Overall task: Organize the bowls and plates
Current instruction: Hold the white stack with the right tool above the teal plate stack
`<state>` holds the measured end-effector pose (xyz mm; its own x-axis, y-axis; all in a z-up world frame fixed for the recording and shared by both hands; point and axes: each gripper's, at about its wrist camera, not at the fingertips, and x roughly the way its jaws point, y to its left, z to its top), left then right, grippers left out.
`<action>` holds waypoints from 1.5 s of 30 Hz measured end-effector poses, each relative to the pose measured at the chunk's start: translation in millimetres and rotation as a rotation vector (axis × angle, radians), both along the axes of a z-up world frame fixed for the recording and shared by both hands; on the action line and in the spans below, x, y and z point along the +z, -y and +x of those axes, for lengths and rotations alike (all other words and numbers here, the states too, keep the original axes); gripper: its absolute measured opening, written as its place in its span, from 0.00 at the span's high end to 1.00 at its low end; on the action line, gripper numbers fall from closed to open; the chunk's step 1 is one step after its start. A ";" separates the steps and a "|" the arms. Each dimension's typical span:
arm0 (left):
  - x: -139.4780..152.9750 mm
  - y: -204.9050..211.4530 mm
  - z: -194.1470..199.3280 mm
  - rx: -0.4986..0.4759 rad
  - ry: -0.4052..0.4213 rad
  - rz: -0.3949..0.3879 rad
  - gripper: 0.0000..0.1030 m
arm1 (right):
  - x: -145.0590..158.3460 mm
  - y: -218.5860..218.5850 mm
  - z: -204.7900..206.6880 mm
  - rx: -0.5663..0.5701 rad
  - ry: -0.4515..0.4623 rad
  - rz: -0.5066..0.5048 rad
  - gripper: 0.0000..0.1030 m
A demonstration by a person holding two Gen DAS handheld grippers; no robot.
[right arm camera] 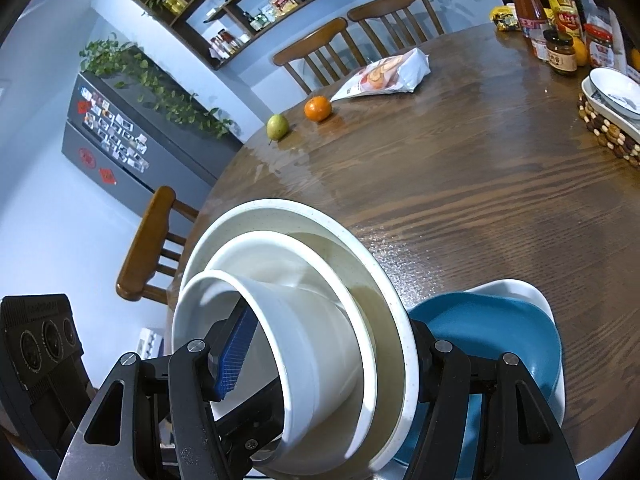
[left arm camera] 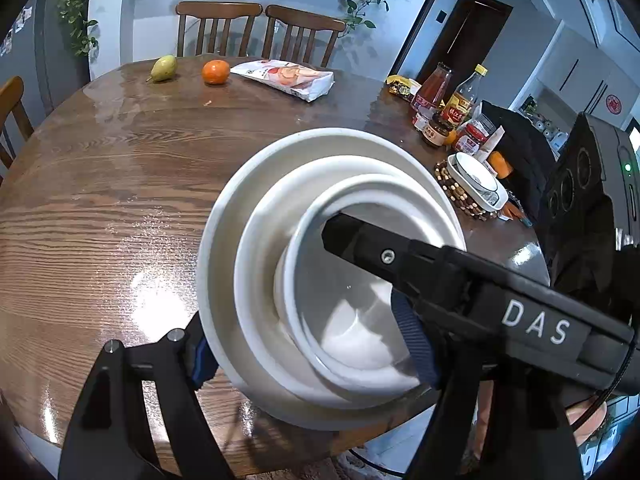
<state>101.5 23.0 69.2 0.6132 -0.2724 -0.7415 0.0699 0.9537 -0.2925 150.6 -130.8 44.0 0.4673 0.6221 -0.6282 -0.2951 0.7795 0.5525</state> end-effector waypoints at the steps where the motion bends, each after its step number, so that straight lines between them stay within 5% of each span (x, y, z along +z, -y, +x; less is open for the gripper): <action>1: -0.4 0.8 -0.3 -0.001 -0.002 -0.001 0.27 | -0.3 0.6 -0.2 -0.001 -0.001 0.000 0.35; 45: -25.2 50.4 -2.5 -0.106 -0.071 0.003 0.27 | -24.1 45.3 -25.2 -0.103 -0.053 -0.006 0.35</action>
<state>98.9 -27.3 44.0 0.5274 -0.3302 -0.7828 0.1496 0.9431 -0.2971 125.4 -176.2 19.9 0.4945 0.5685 -0.6575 -0.1833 0.8076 0.5605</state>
